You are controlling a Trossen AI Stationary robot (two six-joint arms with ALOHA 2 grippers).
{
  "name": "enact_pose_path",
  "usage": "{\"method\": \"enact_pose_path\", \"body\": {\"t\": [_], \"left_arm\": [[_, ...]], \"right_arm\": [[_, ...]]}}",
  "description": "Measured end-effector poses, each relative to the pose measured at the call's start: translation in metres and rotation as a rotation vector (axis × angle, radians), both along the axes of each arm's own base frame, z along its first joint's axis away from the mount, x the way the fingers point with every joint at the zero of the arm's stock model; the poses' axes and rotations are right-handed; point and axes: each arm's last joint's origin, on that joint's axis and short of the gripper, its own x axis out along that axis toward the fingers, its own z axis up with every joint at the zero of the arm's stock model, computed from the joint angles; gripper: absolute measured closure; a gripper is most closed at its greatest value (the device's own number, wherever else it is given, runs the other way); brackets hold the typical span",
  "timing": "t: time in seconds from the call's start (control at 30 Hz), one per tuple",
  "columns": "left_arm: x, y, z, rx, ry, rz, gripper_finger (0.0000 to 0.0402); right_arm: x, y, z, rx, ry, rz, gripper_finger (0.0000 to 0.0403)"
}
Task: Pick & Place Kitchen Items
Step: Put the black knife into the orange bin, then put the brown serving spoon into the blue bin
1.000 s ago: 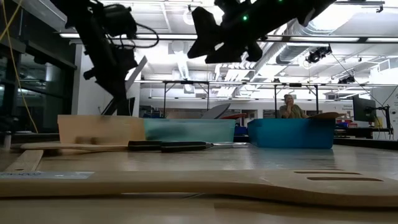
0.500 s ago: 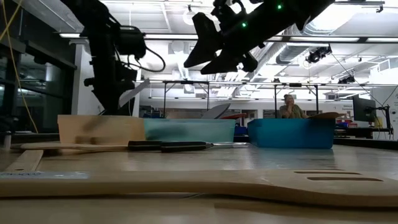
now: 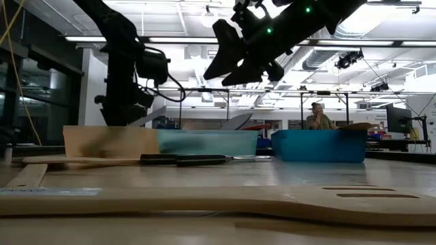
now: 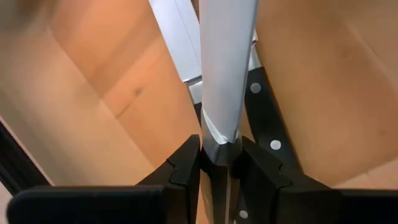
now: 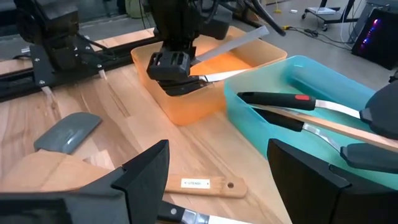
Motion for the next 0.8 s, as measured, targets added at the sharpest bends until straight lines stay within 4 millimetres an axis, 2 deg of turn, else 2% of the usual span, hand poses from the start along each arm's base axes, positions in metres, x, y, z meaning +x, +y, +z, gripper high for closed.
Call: {"method": "enact_pose_path", "body": {"t": [0.27, 0.53, 0.8], "left_arm": [[0.0, 0.0, 0.0, 0.001, -0.002, 0.007, 0.0253], [-0.001, -0.001, 0.003, 0.006, -0.01, 0.005, 0.0245], [-0.009, -0.007, 0.029, 0.042, -0.124, -0.005, 0.0243]], "right_arm": [[0.0, 0.0, 0.0, 0.0, 0.0, 0.0, 0.0141], [0.0, 0.0, 0.0, 0.0, 0.001, 0.0, 0.0141], [-0.002, 0.0, -0.001, 0.016, 0.024, -0.001, 0.0141]]}}
